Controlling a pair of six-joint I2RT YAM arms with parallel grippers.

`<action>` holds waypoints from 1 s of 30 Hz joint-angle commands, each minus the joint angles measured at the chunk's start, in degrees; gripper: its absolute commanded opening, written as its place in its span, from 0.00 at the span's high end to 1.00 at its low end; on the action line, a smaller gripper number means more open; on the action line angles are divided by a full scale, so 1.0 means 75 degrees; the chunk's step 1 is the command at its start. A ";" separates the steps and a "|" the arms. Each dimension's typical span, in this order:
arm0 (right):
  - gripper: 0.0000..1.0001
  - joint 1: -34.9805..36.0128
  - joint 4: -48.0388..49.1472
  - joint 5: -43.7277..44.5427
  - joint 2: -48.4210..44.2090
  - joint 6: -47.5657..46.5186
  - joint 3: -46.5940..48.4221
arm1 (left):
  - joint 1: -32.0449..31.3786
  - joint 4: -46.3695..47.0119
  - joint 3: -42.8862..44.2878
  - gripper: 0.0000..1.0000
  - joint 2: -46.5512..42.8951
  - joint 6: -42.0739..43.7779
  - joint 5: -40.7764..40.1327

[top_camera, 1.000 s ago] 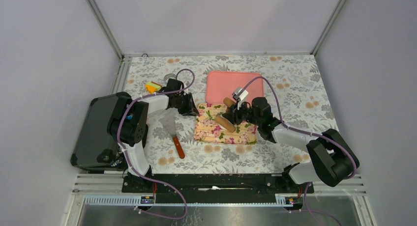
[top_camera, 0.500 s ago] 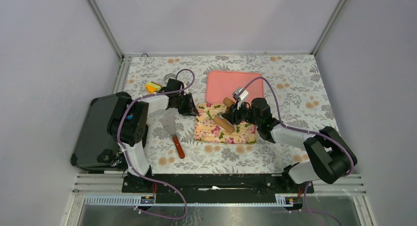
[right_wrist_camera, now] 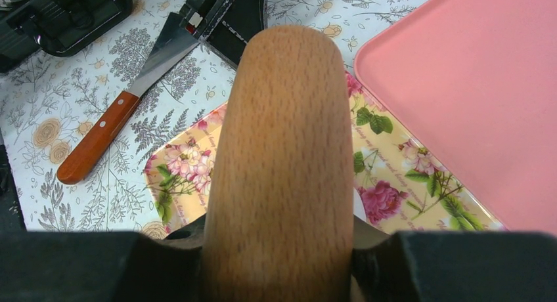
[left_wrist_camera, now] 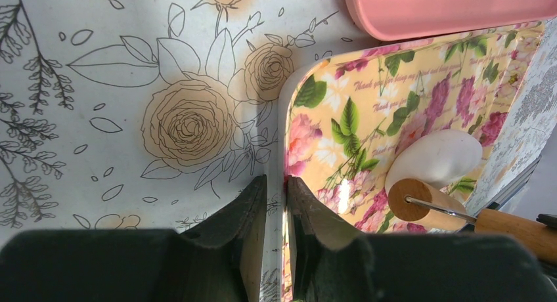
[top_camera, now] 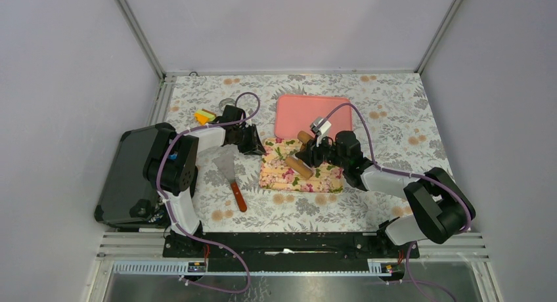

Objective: Roll out the dumpling wrappers from the dough
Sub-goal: Flatten out the dough on the work surface.

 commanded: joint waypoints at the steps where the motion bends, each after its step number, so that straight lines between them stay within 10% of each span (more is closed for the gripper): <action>1: 1.00 -0.0034 -0.1325 0.0309 0.0429 -0.0404 -0.0383 | 0.0089 -0.0218 -0.0154 0.79 0.0149 0.0149 -0.0280; 21: 1.00 -0.0102 -0.0794 -0.1634 -0.0764 0.0256 0.0273 | 0.0089 -0.0183 -0.0168 0.75 0.0205 0.0149 -0.0222; 30: 1.00 -0.0933 -0.1278 -0.0364 -0.1482 0.1320 0.1618 | 0.0092 -0.0323 -0.0033 0.22 -0.0103 0.0260 -0.0102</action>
